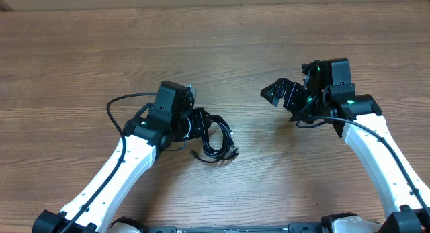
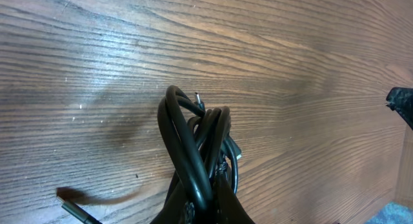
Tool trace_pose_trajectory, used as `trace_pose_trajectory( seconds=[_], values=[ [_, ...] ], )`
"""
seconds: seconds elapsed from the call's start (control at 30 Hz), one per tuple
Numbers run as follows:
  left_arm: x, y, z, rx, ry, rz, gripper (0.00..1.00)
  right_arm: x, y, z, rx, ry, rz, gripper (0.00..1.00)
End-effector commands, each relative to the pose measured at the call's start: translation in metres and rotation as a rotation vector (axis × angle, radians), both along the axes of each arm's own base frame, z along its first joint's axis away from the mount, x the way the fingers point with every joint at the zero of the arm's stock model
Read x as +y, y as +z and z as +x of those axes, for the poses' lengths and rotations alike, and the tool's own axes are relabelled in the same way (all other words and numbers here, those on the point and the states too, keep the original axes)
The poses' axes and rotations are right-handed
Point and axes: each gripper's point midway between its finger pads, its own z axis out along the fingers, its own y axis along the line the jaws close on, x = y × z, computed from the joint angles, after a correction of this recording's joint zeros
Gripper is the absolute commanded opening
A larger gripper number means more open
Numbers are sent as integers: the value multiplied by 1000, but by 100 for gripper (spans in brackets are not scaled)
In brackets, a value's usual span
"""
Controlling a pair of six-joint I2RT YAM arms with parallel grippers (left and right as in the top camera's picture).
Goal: Untangle cables
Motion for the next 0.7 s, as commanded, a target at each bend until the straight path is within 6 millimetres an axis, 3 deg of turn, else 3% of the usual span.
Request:
trace_pose_trajectory(
  seconds=[0.0, 0.33, 0.57, 0.67],
  values=[
    [-3, 12, 8, -58, -14, 0, 4, -1, 8, 7, -27, -8, -5, 100],
    [-3, 12, 8, -101, -76, 26, 4, -2, 8, 7, -27, -8, -5, 100],
    [-31, 26, -15, -291, -502, -24, 4, -1, 8, 7, -27, -8, -5, 100],
    [-34, 27, -25, -323, -599, -31, 4, -1, 8, 7, -27, -8, -5, 100]
  ],
)
